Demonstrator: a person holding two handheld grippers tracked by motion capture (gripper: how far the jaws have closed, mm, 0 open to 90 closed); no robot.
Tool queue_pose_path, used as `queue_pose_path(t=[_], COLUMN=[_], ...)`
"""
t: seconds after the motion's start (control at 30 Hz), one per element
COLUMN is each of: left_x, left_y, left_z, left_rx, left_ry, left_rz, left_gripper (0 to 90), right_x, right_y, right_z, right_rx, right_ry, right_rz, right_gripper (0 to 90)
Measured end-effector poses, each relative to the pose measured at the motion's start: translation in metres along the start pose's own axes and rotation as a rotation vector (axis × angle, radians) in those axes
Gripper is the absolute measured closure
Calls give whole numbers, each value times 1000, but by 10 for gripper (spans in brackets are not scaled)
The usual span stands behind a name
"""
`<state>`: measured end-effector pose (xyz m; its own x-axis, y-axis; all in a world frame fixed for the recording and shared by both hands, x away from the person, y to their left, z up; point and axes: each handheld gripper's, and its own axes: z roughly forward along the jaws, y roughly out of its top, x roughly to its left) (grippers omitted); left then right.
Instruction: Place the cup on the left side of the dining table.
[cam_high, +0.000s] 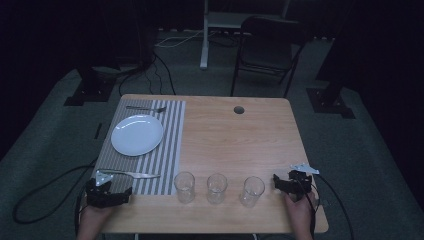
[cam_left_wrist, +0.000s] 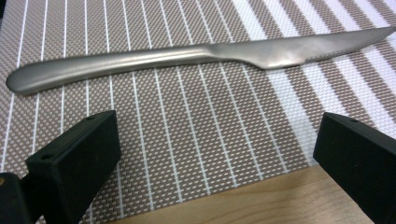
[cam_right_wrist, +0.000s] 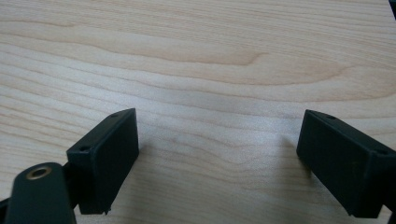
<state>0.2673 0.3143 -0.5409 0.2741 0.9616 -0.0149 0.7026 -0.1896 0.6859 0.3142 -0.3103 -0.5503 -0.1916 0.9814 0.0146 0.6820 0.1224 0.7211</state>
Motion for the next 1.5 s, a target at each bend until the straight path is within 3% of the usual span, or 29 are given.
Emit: queue_pose_path(t=[0.13,0.47,0.57,0.77,0.87,1.0,1.1,1.5], left_x=[0,-14,-23,-31,-38,-41,-45,-56], left_y=[2,8,13,16,20,24,30,46], left_z=[-2,-4,-4,-5,-7,-9,-12,-20], left_rx=[-18,-29,-26,-35,-43,-59,-67,-104], left_ry=[-30,-89,-102,-127,-150,-177,-223,-275], left_rz=[-8,34,65,80,105,105,140,164], left_gripper=[11,12,12,12,12,12,46,46], right_x=[0,0,0,0,0,0,0,0], right_y=[0,0,0,0,0,0,0,0], right_z=[0,0,0,0,0,0,0,0], right_rx=[0,0,0,0,0,0,-1,0], right_ry=[0,0,0,0,0,0,0,0], right_rz=[0,0,0,0,0,0,0,0], right_gripper=[125,124,125,125,125,125,124,124])
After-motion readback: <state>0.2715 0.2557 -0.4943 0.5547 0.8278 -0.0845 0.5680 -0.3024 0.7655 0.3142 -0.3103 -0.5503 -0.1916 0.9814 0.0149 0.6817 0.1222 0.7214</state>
